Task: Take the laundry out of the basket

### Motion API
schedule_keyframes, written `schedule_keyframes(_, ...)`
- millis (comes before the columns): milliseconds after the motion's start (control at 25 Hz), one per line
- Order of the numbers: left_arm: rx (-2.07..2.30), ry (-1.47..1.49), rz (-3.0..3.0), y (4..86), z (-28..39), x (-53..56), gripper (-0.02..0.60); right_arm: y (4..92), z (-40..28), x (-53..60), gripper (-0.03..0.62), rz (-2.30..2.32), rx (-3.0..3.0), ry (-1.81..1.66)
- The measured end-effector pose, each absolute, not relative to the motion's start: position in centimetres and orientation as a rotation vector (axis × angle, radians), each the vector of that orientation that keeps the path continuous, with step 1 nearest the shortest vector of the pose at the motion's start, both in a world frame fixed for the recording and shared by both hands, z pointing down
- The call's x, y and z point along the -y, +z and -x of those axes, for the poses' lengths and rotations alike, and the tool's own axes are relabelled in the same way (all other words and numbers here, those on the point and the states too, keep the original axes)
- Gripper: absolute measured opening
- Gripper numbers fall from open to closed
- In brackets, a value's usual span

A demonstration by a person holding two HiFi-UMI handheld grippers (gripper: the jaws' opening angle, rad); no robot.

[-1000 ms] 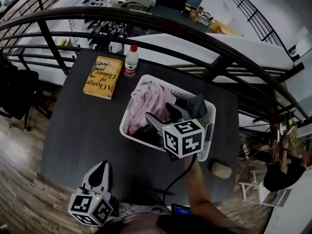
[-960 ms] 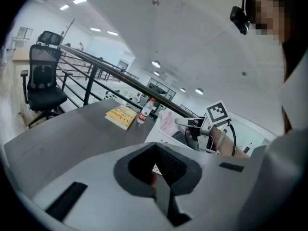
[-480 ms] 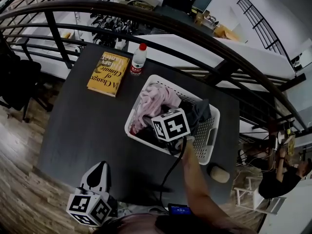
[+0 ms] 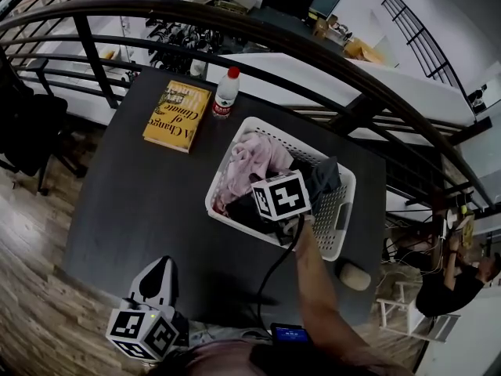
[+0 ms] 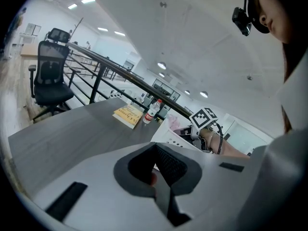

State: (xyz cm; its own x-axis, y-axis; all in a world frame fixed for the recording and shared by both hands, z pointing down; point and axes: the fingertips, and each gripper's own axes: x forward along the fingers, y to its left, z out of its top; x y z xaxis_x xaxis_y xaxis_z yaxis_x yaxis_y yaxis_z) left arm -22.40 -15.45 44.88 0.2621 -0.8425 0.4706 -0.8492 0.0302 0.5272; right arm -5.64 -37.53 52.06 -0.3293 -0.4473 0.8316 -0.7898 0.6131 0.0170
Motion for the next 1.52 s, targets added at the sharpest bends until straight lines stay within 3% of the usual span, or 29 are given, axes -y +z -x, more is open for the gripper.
schedule_keyframes(760, 1.436, 0.016, -1.933, 42.5, 19.5, 15.4, -0.011, 40.5, 0.8, 35.5, 0.044, -1.291, 2.267, 0.516)
schedule_keyframes(1520, 1.345, 0.018, -2.033, 41.2, 16.5, 14.9, -0.011, 25.9, -4.0, 33.9, 0.041, -1.526, 2.471, 0.235)
